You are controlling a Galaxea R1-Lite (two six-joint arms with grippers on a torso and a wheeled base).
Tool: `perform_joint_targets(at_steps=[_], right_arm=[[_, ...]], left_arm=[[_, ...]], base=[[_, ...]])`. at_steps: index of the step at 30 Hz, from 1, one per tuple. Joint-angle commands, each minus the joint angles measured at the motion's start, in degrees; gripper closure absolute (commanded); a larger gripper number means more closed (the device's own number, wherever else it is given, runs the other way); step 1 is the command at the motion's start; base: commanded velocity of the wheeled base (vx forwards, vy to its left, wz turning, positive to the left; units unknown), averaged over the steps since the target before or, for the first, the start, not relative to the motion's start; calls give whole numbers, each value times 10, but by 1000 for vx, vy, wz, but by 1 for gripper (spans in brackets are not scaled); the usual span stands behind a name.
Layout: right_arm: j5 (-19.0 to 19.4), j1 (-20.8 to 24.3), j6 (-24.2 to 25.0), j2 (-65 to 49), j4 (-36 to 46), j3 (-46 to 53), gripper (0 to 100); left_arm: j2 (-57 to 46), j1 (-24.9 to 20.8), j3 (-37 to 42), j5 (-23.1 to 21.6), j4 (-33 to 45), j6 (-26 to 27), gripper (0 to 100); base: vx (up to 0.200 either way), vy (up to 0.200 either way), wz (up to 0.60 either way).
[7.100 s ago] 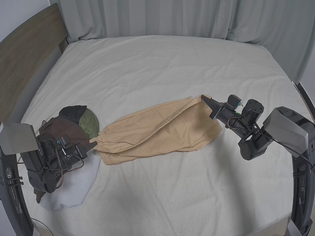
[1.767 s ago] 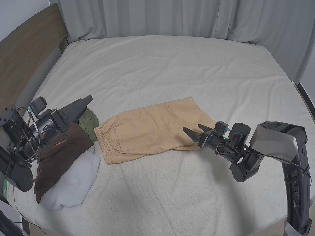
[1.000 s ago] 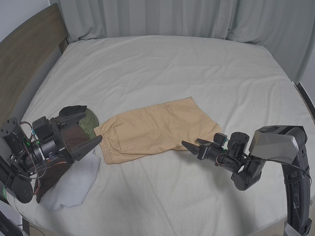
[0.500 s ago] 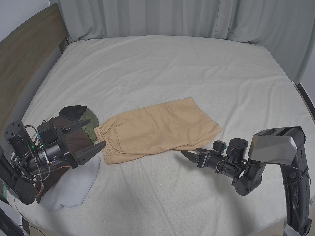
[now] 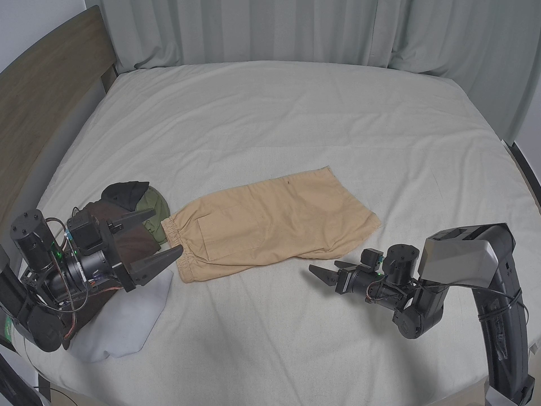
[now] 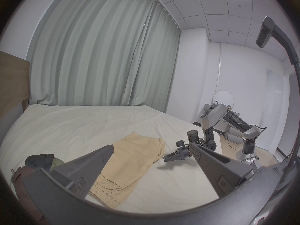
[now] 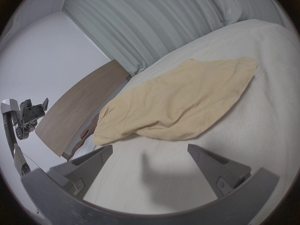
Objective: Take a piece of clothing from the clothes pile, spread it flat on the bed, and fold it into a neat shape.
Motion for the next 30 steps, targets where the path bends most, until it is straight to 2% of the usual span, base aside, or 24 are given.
perform_joint_targets(at_steps=[1,5,10,17,30], right_arm=[[-12,2,10,20,7,-22,0],[-35,13,39,31,31,-55,0],[-41,19,90,31,57,-95,0],[-63,36,138,36,95,-149,0],[-82,48,169,44,134,-203,0]], left_arm=[[3,0,0,0,0,0,0],[3,0,2,0,0,0,0],[2,0,2,0,-1,-3,0],[3,0,2,1,0,-5,0],[6,1,0,1,-1,-5,0]], base=[[0,0,0],[0,0,0],[0,0,0],[0,0,0],[0,0,0]])
